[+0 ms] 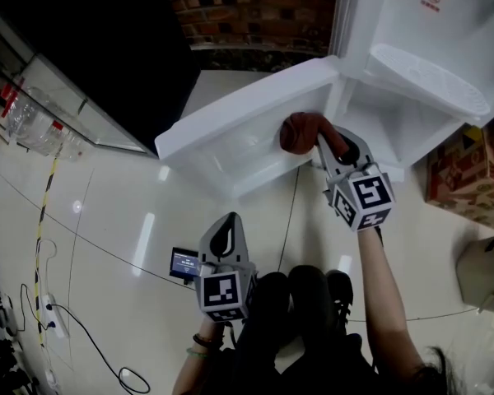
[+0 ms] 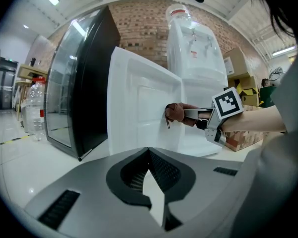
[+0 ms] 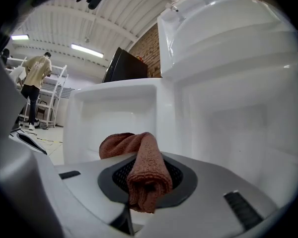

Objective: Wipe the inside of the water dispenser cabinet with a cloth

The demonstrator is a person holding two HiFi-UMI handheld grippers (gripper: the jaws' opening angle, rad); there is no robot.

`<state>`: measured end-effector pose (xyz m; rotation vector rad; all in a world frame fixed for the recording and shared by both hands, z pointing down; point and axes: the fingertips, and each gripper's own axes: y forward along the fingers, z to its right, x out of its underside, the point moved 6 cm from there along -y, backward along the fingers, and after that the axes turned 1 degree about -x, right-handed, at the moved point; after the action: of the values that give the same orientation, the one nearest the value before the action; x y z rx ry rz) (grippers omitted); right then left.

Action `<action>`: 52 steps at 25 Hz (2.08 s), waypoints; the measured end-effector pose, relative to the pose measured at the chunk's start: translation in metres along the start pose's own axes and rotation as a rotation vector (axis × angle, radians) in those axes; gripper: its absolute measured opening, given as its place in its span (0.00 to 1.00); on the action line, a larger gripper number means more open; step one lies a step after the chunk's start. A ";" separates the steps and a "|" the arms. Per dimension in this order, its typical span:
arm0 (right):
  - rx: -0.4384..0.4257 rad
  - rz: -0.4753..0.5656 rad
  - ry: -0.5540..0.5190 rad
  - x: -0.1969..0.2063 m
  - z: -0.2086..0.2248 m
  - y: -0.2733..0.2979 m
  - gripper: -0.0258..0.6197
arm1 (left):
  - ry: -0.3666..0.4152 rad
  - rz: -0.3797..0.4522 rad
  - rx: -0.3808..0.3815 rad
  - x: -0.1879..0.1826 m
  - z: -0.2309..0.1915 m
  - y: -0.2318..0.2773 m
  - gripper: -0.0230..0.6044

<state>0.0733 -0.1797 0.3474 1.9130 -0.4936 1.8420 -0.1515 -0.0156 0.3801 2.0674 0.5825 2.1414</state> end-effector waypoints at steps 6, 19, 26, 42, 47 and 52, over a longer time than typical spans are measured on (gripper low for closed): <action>-0.269 0.046 -0.068 -0.006 -0.084 -0.001 0.16 | 0.018 -0.002 0.012 0.002 0.002 0.002 0.04; -0.313 -0.149 -0.068 0.063 -0.116 0.034 0.16 | -0.022 -0.006 -0.007 0.002 -0.001 -0.004 0.04; -0.015 -0.232 -0.027 0.089 -0.010 0.010 0.16 | -0.002 -0.011 0.003 0.005 -0.005 -0.005 0.04; -0.490 -0.187 -0.087 0.084 -0.163 0.008 0.16 | 0.010 -0.010 0.064 0.003 0.021 -0.002 0.04; -0.429 -0.259 -0.072 0.104 -0.159 0.033 0.16 | 0.003 -0.006 0.092 0.001 0.028 -0.004 0.04; -0.202 -0.304 -0.023 0.124 -0.084 0.028 0.16 | 0.021 -0.018 0.084 0.009 0.019 -0.004 0.04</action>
<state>-0.0064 -0.1522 0.4746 1.7654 -0.3577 1.5189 -0.1344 -0.0049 0.3877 2.0751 0.7023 2.1671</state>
